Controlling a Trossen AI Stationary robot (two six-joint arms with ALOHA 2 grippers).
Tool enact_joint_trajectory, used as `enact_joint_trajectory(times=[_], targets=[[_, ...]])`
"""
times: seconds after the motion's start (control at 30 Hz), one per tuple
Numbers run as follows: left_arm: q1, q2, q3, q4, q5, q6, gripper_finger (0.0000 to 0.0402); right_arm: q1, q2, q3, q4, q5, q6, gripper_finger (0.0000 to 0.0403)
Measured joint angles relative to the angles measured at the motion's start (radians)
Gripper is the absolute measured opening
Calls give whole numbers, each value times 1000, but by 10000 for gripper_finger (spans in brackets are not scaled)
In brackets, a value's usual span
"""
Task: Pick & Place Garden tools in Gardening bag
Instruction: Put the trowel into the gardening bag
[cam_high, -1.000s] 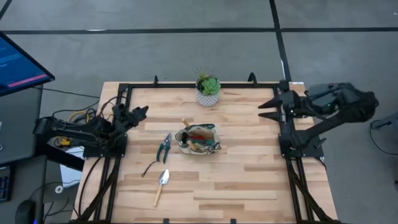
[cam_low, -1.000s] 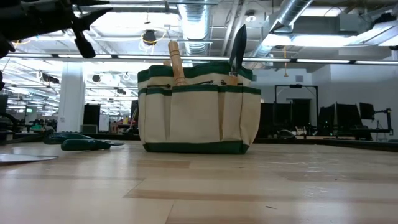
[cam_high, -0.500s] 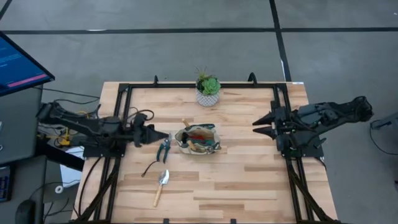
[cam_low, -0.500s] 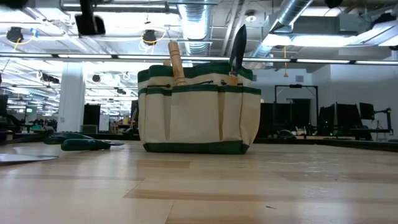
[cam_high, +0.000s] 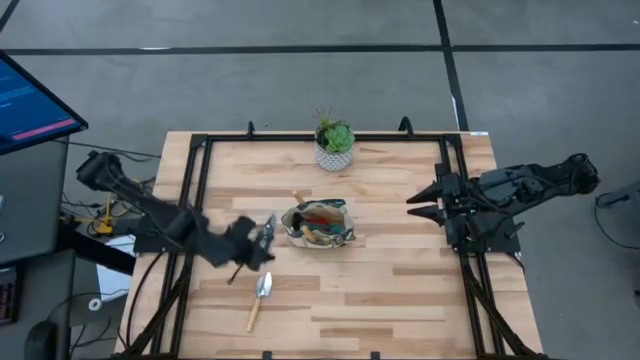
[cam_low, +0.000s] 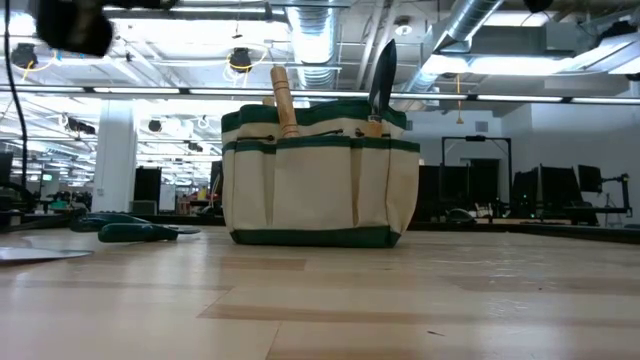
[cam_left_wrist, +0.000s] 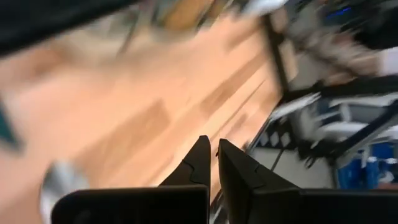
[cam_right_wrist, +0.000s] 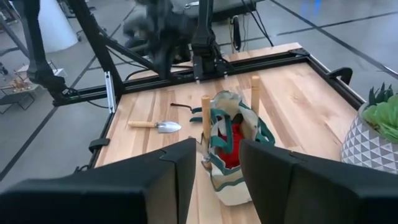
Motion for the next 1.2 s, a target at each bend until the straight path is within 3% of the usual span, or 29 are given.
enact_joint_trajectory(times=[0.2,0.5,0.63,0.87,1.2], targets=[[-131,149,0,-32,149,-262,1,0,2,0,0,0,18,116],[-313,288,30,-107,187,-646,1,0,2,0,-1,1,44,116],[-313,357,99,-207,260,-685,1,0,10,1,-2,3,44,116],[-281,435,150,-209,262,-685,5,0,47,1,-10,3,44,116],[-279,449,150,-208,249,-647,61,0,107,2,-31,3,50,116]])
